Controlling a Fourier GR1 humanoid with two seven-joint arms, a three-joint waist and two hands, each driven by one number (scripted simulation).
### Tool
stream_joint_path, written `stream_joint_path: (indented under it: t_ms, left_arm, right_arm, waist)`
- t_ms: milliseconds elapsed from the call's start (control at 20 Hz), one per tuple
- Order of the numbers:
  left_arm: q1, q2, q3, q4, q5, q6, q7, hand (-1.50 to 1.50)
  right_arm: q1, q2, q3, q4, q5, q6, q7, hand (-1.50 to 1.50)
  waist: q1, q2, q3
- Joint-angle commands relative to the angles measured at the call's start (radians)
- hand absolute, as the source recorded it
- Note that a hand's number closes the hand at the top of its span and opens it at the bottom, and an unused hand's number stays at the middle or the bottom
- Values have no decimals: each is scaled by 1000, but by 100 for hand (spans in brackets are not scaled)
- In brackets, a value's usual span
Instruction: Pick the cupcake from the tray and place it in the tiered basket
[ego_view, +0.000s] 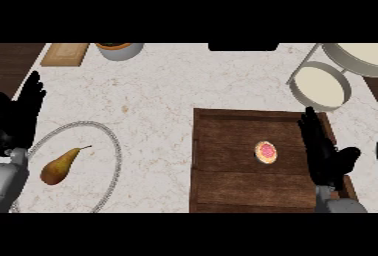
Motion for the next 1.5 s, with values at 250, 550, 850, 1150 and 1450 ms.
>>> stream_joint_path:
  t_ms: [250,550,850,1150,1450]
  left_arm:
    - [36,-175,-106,-147,-46,61,-137,0]
    - [47,-256,-187,-179,-69,76,-127,0]
    - [51,-286,-209,-188,-102,85,-130,0]
    - [109,-277,-206,-197,-106,91,-163,0]
    - [85,-300,-228,-222,-119,105,-129,0]
  right_arm:
    - [-33,3,-295,-296,-270,57,-201,150]
    - [93,140,-279,-242,-514,279,-161,-150]
    - [415,-16,-346,-473,-509,528,-212,-150]
    - [541,-287,-397,-605,-161,484,-116,-150]
    - [589,-468,-412,-836,128,405,102,-150]
  waist:
    - [-64,-22,4]
    - [-27,-5,6]
    - [-34,-2,1]
    - [-45,-4,-6]
    - [-25,2,-7]
